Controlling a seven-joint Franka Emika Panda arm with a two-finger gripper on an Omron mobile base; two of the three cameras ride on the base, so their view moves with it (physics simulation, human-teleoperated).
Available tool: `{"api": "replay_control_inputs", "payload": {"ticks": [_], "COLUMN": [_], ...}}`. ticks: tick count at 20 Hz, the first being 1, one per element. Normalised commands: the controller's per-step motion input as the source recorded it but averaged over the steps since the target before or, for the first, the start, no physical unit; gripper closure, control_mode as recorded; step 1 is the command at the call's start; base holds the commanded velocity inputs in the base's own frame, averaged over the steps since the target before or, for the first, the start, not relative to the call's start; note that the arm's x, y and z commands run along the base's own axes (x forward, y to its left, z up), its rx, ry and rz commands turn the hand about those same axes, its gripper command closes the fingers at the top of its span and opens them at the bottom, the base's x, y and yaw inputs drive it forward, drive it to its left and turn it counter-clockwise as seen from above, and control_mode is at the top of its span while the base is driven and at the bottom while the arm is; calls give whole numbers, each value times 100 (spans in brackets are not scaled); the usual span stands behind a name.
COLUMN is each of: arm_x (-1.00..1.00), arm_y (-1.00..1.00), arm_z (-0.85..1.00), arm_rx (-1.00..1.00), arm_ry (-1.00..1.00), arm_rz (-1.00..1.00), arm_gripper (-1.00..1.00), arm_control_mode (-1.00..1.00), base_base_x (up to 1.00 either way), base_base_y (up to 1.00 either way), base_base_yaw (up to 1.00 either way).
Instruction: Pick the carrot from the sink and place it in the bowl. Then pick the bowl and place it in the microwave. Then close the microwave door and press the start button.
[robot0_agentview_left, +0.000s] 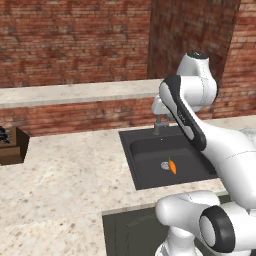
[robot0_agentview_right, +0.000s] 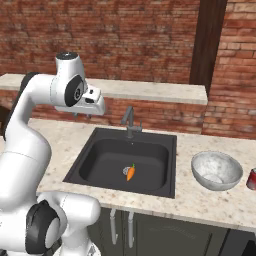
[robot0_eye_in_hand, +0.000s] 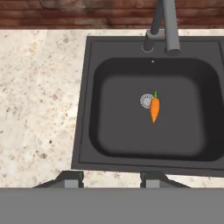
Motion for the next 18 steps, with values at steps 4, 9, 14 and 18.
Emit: {"api": "replay_control_inputs", "payload": {"ticks": [4, 9, 14, 18], "arm_x": [-13, -49, -66, -15], "arm_y": [-10, -41, -56, -30], "arm_z": [0, -29, -75, -88], "arm_rx": [1, 4, 0, 0], "arm_ry": [-1, 3, 6, 13], "arm_rz": [0, -2, 0, -1], "arm_gripper": [-100, -100, -100, -100], "arm_control_mode": [-100, -100, -100, -100], "base_base_x": [0, 0, 0, 0], "base_base_y": [0, 0, 0, 0], "base_base_yaw": [0, 0, 0, 0]}}
